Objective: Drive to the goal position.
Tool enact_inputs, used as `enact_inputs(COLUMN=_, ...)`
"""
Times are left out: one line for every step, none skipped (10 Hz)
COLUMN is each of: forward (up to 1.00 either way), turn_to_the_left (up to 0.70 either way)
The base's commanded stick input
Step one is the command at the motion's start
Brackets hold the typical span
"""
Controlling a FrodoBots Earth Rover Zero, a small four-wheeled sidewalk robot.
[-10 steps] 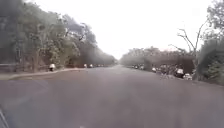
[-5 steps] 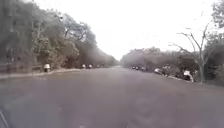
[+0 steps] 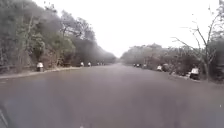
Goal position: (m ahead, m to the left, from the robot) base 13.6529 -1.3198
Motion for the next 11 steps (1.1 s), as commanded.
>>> enact_inputs(forward=1.0, turn_to_the_left=0.0)
enact_inputs(forward=1.0, turn_to_the_left=0.0)
enact_inputs(forward=1.0, turn_to_the_left=0.0)
enact_inputs(forward=1.0, turn_to_the_left=0.0)
enact_inputs(forward=1.0, turn_to_the_left=0.0)
enact_inputs(forward=1.0, turn_to_the_left=0.0)
enact_inputs(forward=1.0, turn_to_the_left=0.0)
enact_inputs(forward=1.0, turn_to_the_left=0.0)
enact_inputs(forward=1.0, turn_to_the_left=0.0)
enact_inputs(forward=1.0, turn_to_the_left=0.0)
enact_inputs(forward=1.0, turn_to_the_left=0.0)
